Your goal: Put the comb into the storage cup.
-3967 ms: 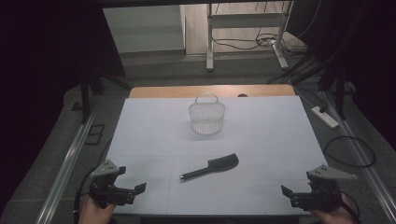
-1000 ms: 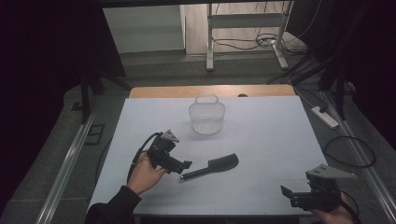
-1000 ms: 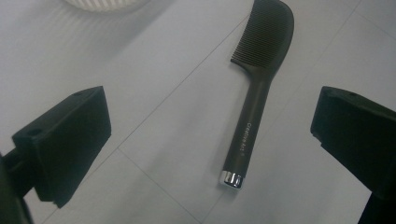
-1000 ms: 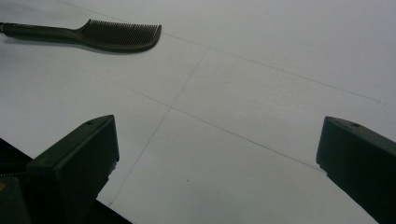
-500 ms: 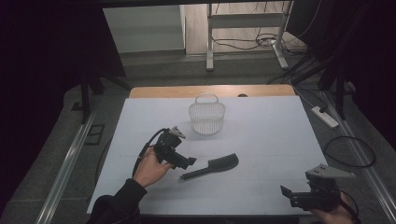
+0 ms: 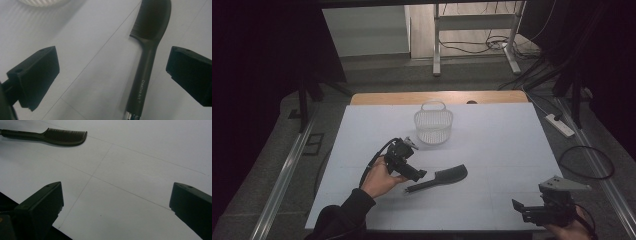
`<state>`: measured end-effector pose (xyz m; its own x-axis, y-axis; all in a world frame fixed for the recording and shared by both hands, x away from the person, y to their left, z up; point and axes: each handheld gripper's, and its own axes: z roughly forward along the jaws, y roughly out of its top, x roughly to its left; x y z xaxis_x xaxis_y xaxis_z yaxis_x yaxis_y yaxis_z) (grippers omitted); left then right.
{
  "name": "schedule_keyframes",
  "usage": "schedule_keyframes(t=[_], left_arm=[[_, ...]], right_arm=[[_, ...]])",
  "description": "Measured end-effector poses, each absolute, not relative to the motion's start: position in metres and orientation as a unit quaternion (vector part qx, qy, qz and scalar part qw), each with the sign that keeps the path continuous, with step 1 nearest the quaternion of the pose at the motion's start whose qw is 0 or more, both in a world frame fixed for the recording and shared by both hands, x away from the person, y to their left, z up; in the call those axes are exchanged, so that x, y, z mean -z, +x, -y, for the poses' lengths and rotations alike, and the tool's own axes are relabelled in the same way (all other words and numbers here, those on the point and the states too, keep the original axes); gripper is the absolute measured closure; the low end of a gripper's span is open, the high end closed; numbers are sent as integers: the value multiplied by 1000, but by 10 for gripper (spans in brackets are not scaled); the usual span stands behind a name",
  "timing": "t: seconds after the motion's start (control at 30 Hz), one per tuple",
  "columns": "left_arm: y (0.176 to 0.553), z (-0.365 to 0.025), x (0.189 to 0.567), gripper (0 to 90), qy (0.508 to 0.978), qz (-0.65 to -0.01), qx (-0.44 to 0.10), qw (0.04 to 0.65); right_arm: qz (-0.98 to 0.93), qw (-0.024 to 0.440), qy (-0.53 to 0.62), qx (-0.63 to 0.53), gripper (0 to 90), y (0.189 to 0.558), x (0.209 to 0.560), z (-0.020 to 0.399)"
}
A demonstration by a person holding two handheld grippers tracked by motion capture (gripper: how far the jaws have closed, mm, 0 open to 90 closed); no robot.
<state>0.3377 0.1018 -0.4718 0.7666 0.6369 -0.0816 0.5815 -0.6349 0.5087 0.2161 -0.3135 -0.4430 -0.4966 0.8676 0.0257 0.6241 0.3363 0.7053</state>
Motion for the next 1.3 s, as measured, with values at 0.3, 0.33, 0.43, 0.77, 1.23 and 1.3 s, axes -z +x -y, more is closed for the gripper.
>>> schedule_keyframes(t=[0.3, 0.33, 0.43, 0.77, 1.23, 1.3], left_arm=[[335, -106, 473, 478, 907, -332, -44, 255], [334, -108, 473, 548, 905, -334, -40, 259], [335, -111, 474, 670, 904, -336, -33, 263], [336, -118, 480, 891, 898, -342, -14, 275], [335, -111, 503, 891, 908, -344, -1, 240], [334, -109, 506, 891, 909, -343, -1, 235]], right_arm=[[-798, 182, 466, -335, 0, 216, 443, 313], [-798, 182, 465, -335, 0, 216, 443, 313], [-798, 183, 466, -335, 0, 216, 443, 313], [-800, 181, 463, -336, 0, 215, 443, 313], [-801, 180, 461, -336, 2, 216, 443, 313], [-801, 181, 462, -335, 3, 216, 443, 313]])
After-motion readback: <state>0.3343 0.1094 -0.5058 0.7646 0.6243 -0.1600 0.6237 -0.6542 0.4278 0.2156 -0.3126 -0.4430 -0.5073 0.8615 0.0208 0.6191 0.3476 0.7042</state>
